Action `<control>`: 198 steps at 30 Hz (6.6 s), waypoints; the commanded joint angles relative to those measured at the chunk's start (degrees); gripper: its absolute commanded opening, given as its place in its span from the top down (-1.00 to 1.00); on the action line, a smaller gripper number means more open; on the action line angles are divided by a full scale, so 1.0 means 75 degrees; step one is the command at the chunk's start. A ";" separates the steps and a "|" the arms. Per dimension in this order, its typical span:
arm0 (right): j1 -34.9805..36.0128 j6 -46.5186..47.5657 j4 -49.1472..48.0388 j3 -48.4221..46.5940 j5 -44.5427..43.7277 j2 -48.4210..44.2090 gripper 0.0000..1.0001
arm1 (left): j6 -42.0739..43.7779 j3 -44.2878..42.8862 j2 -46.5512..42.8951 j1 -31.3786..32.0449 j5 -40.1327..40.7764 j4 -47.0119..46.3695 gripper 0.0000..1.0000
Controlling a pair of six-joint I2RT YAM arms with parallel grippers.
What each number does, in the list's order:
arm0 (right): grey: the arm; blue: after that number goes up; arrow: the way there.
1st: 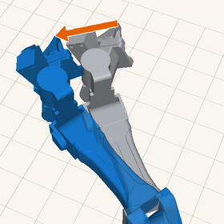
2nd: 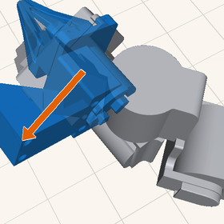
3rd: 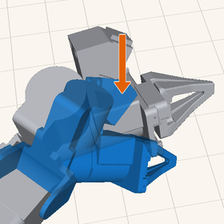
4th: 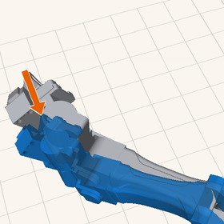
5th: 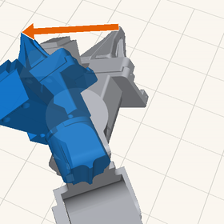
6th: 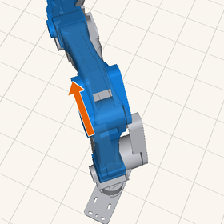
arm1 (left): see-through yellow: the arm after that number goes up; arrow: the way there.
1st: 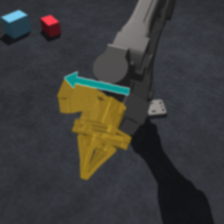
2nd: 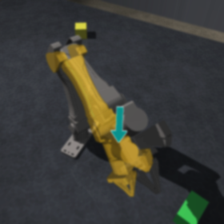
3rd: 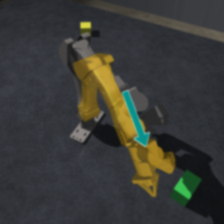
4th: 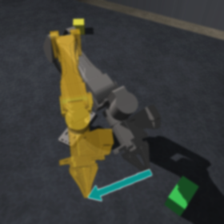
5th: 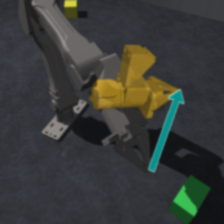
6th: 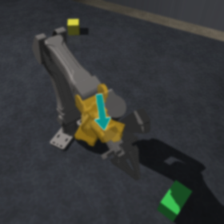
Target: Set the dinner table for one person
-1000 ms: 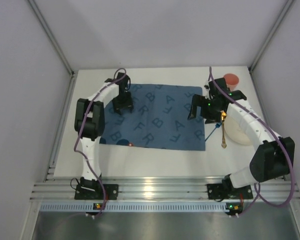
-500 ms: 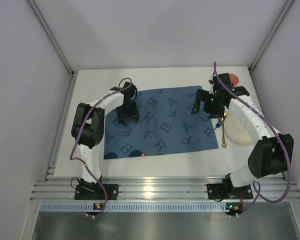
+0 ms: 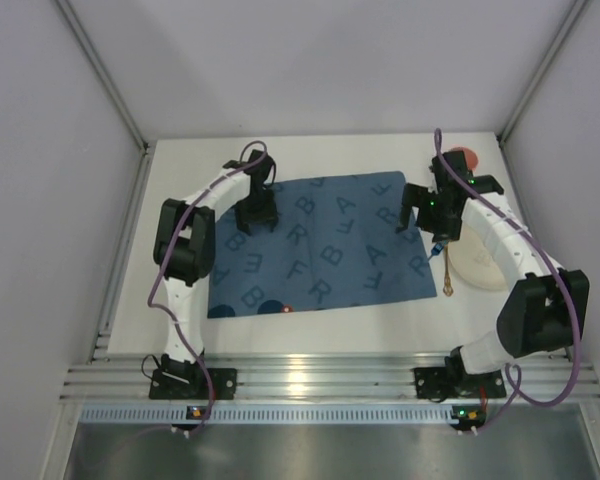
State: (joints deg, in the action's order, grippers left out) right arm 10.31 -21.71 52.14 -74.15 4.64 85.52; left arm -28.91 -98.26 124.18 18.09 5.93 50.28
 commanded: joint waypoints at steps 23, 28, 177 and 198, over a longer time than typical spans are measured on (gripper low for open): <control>-0.0752 -0.1053 0.0209 0.1530 -0.1018 -0.0645 -0.99 | 0.1171 -0.1572 0.1186 -0.0536 -0.0100 0.0070 -0.37; -0.1010 -0.1604 -0.0236 0.1835 -0.1111 -0.0551 -0.99 | 0.1077 -0.1640 0.0484 -0.0537 -0.0194 0.0174 -0.77; -0.0869 0.0165 -0.0472 -0.1408 -0.1708 0.1756 -0.65 | -0.1115 0.2565 -0.5554 0.2288 0.0850 -0.0434 -0.94; -0.2639 -0.1264 -0.2053 -0.3261 -0.1968 0.2085 -0.59 | -0.1033 0.3082 -0.5811 0.2276 0.0709 -0.0693 -0.94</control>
State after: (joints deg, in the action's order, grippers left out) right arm -7.03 -26.09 42.11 -94.83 -9.56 101.91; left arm -37.28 -73.91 82.59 34.98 11.57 46.78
